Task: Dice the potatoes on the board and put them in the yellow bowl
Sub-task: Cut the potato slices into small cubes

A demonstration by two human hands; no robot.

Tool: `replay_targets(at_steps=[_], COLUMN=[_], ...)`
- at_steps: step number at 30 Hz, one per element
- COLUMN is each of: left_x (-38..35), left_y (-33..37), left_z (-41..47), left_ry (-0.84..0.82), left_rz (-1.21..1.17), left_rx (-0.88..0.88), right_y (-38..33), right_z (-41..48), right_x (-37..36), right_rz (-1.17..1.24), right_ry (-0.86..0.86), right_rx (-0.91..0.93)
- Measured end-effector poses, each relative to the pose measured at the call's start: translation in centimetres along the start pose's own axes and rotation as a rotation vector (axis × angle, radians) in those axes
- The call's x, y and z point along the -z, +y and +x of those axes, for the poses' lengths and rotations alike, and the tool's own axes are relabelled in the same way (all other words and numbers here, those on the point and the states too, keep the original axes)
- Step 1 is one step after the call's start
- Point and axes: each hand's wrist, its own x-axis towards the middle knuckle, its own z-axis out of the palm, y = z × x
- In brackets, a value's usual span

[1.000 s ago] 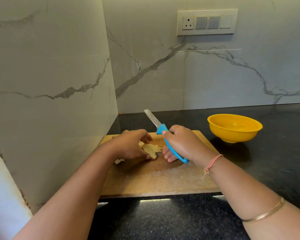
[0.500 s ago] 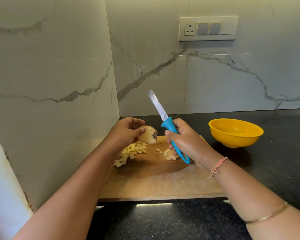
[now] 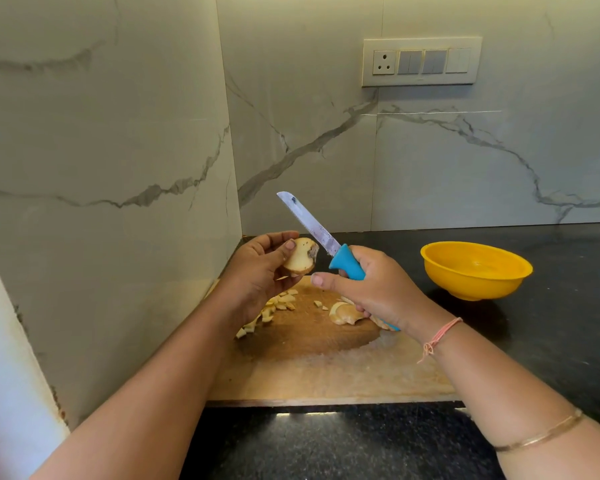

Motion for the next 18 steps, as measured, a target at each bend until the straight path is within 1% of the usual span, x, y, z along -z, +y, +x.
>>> replay_targets(at_steps=[9,18], left_x=[-0.16,-0.35], left_y=[-0.26,-0.17], left_z=[-0.32,-0.51], left_ry=[-0.11,-0.141], left_rz=[-0.069,-0.096], left_rx=[0.005,0.021], right_y=[-0.41,-0.27], right_z=[-0.2,0.01], right_x=[-0.38,-0.51], right_rz=[-0.001,-0.021], right_ry=[0.035,0.077], right_rx=[-0.023,-0.038])
